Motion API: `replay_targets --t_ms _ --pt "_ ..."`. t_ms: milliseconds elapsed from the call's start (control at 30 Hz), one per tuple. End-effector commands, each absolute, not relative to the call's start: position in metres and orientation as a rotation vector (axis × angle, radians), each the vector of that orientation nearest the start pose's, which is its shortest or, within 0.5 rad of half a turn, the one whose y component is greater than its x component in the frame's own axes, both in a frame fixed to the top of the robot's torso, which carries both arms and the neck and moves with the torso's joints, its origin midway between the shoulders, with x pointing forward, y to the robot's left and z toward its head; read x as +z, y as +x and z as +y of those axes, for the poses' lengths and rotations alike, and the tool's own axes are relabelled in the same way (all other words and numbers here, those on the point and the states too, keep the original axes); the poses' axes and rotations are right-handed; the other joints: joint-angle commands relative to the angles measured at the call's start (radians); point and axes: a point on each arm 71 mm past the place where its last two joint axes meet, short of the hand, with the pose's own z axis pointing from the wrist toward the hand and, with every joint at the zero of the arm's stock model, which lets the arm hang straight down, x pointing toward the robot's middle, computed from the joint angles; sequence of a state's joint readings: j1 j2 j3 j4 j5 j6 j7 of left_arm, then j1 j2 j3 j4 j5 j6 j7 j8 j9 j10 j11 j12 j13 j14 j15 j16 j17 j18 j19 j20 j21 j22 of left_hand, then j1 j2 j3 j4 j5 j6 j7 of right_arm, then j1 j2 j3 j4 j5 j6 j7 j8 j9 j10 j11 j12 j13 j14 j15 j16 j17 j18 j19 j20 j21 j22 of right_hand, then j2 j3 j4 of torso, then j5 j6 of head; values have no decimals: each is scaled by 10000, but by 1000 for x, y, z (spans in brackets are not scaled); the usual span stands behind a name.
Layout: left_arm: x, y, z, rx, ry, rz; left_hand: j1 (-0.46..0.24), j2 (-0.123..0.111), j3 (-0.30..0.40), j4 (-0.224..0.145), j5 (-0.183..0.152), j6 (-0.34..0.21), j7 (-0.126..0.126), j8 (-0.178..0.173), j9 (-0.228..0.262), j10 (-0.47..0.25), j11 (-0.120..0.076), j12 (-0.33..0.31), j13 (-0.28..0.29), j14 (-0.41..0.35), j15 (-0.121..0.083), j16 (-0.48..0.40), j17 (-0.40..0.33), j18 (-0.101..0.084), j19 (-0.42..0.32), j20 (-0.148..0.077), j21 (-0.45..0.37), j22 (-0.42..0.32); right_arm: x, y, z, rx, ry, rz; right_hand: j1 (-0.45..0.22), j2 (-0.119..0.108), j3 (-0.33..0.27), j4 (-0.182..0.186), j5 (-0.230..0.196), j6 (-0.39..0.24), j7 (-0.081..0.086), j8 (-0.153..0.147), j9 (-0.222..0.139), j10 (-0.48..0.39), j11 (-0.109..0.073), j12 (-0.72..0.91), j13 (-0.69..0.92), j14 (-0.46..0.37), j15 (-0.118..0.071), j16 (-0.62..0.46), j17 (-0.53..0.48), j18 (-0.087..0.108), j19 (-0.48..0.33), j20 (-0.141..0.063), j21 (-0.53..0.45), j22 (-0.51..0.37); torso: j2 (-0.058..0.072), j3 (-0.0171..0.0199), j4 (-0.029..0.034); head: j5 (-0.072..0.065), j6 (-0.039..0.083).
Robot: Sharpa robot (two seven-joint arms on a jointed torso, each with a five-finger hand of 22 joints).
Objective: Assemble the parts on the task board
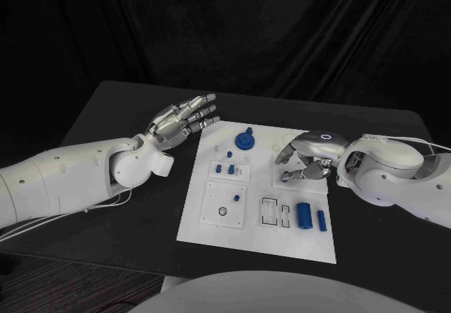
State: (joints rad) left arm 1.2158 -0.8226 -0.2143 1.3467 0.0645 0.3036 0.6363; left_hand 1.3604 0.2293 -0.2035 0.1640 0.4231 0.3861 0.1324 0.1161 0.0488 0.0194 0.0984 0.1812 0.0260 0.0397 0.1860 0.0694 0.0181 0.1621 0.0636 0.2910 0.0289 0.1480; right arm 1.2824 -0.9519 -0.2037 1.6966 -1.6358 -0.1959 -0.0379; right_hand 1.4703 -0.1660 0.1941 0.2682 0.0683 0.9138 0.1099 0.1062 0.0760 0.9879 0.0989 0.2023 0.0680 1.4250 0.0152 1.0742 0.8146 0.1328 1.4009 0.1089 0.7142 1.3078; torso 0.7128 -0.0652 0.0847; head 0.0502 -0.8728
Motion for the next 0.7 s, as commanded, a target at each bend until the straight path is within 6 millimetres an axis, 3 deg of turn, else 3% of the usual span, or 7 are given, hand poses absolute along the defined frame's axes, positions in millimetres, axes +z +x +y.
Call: replay_targets --t_ms 33,200,433,700 --pt "-219 483 230 -20916 -10096 14585 49 84 43 -52 57 55 45 46 10 -11 85 33 12 -45 45 34 -1 93 20 -2 -17 1 -207 431 -198 6079 -5452 18192 177 49 53 -129 223 120 54 21 4 102 -10 43 6 -43 -65 -96 -30 -14 -83 -1 -92 798 2 0 -3 14 2" --pt "-219 483 230 -20905 -10112 14612 54 104 55 -56 60 52 46 48 10 -11 87 30 12 -44 49 36 0 93 25 -1 -15 6 -208 430 -199 6137 -5545 18281 51 70 20 -84 211 177 62 22 5 159 -20 44 5 -42 -70 -93 -6 -19 -77 -6 -86 810 -1 0 -6 15 2" --pt "-220 482 229 -20908 -10125 14648 63 146 78 -63 70 53 49 53 9 -13 90 30 12 -46 54 36 -1 92 26 0 -15 1 -210 429 -200 6179 -5746 18545 188 87 163 -347 1066 158 -44 -86 -24 76 -10 -103 -15 -219 -71 -309 -212 31 -215 -5 -531 760 -1 0 -6 12 2" --pt "-220 482 229 -20914 -10133 14679 74 188 104 -73 88 40 51 53 7 -15 93 27 11 -46 60 40 0 91 29 2 -13 0 -211 429 -200 6178 -5757 18564 303 68 325 -558 1261 547 -123 73 119 293 -57 -28 47 -345 -110 -403 -291 62 -312 -37 -790 742 2 -1 1 11 2"
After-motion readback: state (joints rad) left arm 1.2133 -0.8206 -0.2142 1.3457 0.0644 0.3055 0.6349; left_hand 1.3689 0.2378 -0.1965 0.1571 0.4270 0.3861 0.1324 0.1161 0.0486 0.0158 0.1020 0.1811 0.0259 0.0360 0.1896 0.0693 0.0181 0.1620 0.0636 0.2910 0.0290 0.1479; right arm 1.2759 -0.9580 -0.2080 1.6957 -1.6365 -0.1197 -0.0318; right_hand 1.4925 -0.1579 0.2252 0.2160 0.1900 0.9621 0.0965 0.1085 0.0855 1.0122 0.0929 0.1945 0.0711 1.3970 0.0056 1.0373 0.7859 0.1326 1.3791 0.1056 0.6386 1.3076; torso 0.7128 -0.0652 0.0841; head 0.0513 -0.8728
